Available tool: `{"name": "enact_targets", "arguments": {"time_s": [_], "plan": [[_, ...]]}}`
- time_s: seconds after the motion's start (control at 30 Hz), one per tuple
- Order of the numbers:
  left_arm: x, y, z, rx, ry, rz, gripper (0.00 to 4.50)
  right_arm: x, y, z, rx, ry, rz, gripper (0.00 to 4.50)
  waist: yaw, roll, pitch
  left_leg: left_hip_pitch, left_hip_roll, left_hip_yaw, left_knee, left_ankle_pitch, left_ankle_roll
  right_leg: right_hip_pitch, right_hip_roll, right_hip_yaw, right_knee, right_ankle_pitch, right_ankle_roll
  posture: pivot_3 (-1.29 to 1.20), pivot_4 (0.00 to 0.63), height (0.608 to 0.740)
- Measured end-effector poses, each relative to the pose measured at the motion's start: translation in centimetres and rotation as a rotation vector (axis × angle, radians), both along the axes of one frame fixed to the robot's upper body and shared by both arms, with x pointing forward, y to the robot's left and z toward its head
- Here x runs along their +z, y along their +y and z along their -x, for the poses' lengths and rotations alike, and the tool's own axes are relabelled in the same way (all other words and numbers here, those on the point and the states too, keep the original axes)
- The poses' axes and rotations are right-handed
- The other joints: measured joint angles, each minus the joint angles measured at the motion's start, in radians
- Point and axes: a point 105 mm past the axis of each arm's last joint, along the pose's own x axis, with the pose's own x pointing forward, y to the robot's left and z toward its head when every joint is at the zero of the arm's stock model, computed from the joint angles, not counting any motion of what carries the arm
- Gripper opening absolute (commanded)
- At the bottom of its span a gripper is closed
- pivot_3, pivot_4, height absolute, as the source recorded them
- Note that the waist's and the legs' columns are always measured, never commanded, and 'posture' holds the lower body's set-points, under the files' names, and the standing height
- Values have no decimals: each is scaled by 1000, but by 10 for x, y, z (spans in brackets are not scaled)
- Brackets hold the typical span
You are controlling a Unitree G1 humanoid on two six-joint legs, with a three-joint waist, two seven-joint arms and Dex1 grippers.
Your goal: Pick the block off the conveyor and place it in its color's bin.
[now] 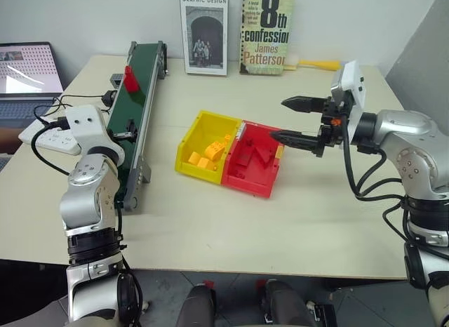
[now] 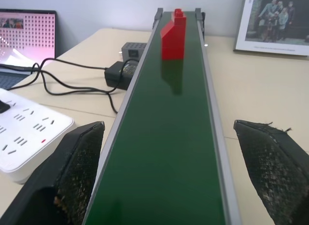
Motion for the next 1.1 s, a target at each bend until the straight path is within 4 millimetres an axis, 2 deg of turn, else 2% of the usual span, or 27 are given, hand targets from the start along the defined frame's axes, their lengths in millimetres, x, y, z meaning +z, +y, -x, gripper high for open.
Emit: {"name": "enact_targets", "arguments": {"time_s": [0.3,0.5,0.93,1.03,1.1], "plan": [[-5,9,-1,34,11,34,4479,2,5,6,25,1,1,4500,0,0,0,0,0,0,0,0,0,0,0,0,0,0,0,0,150,740],[0,8,-5,26,-8,53,4479,2,5,5,6,-4,-1,4500,0,0,0,0,0,0,0,0,0,0,0,0,0,0,0,0,150,740],[-3,5,-13,14,-3,101,4479,2,6,7,-9,-9,-3,4500,0,0,0,0,0,0,0,0,0,0,0,0,0,0,0,0,150,740],[-3,5,-13,20,-3,104,4040,2,6,7,-14,-9,-3,4500,0,0,0,0,0,0,0,0,0,0,0,0,0,0,0,0,150,740],[-4,5,-13,29,-1,114,3548,2,5,7,-15,-7,-4,4500,0,0,0,0,0,0,0,0,0,0,0,0,0,0,0,0,150,740]]}}
